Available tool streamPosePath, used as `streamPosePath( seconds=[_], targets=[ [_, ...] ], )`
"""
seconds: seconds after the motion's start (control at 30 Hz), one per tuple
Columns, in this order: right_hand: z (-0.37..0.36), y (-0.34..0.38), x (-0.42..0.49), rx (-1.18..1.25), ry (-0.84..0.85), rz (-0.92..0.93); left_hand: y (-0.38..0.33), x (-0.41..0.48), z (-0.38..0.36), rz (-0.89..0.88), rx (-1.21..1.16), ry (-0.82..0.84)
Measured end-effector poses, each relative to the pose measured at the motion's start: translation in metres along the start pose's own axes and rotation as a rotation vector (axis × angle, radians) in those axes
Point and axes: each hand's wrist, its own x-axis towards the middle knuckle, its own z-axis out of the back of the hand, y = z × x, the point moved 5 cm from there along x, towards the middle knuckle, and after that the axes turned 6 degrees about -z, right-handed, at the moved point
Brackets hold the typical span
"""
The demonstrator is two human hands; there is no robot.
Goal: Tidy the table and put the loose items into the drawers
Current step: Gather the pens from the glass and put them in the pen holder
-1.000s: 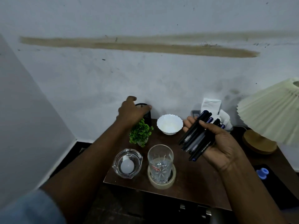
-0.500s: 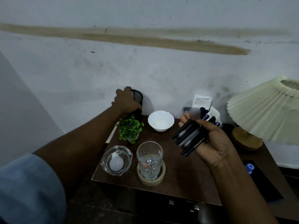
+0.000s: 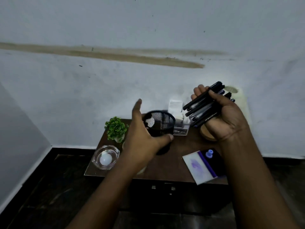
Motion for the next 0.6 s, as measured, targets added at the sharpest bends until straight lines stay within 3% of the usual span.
streamPosePath(
  seconds=[0.13, 0.37, 0.6],
  targets=[
    [-0.006, 0.017, -0.024, -0.023, 0.023, 0.021, 0.005, -0.034, -0.023, -0.081, -0.086, 0.06],
    [0.001, -0.025, -0.016, -0.166, 0.041, -0.099, 0.02, -0.044, -0.041, -0.092, -0.16, 0.148],
    [0.014, -0.057, 0.004, -0.256, 0.081, -0.122, 0.025, -0.035, -0.034, -0.104, -0.127, 0.1]
  ],
)
